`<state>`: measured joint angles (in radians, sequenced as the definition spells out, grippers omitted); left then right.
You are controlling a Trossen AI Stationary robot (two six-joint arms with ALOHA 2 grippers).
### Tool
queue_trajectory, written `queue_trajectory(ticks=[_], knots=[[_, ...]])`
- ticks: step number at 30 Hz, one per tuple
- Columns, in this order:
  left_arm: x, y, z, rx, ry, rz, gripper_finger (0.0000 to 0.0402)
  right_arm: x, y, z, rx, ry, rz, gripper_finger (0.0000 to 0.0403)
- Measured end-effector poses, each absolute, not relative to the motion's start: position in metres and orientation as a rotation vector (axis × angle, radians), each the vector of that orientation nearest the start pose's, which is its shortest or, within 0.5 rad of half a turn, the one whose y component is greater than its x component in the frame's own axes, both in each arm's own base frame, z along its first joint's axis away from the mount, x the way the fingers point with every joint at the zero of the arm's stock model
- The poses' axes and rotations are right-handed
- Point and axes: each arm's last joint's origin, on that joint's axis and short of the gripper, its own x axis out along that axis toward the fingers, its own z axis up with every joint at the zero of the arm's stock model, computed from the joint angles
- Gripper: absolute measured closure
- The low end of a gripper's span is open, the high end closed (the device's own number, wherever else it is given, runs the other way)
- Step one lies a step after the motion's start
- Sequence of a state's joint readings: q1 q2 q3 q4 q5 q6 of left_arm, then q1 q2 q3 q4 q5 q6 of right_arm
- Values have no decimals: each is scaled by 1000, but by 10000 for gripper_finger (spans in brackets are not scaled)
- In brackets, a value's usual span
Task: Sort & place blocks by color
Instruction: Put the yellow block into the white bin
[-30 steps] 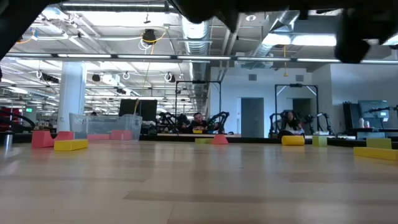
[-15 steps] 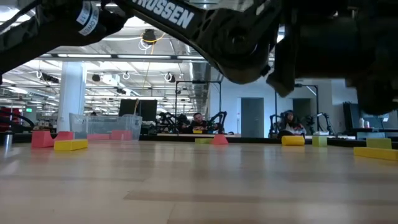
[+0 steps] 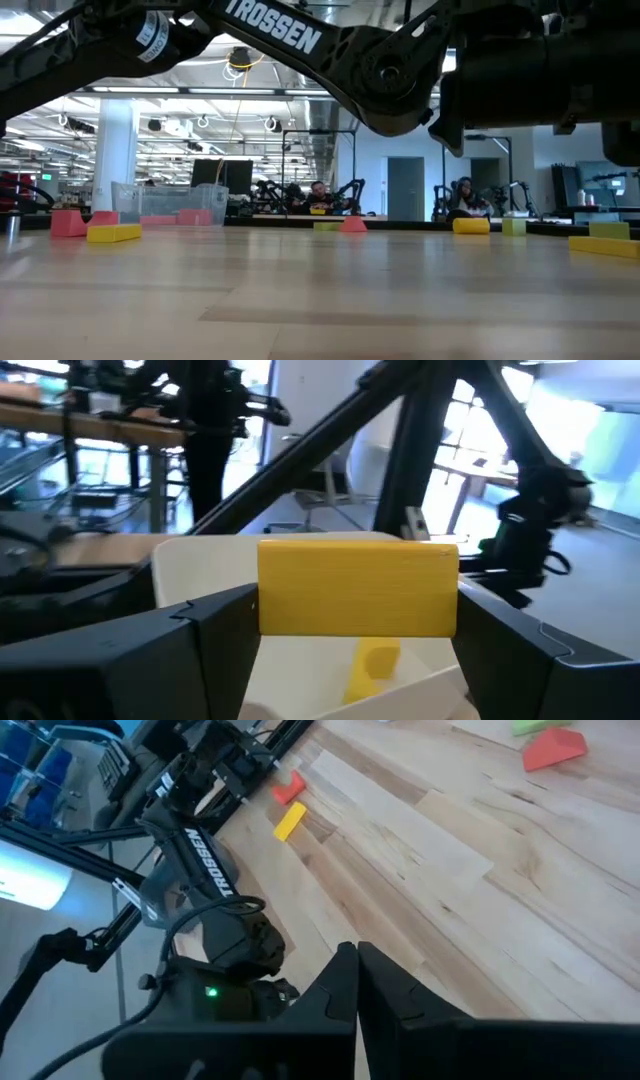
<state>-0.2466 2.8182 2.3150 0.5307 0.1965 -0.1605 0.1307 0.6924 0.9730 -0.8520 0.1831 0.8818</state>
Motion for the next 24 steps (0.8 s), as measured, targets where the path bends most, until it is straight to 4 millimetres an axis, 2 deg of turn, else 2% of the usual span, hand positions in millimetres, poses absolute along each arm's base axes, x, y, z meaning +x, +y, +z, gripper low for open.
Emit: queue_trajectory(ticks=[4,13,17,24], knots=[[590,-154,122,-153,34,-405,148,122,11,343,762,521,-306,386],[594,-139,120,-289,82,-408,145,131,12,339,753,555,-321,386],[594,-138,120,-313,89,-419,131,130,12,339,753,554,-320,386],[596,-141,131,-327,93,-453,97,131,12,339,751,553,-318,388]])
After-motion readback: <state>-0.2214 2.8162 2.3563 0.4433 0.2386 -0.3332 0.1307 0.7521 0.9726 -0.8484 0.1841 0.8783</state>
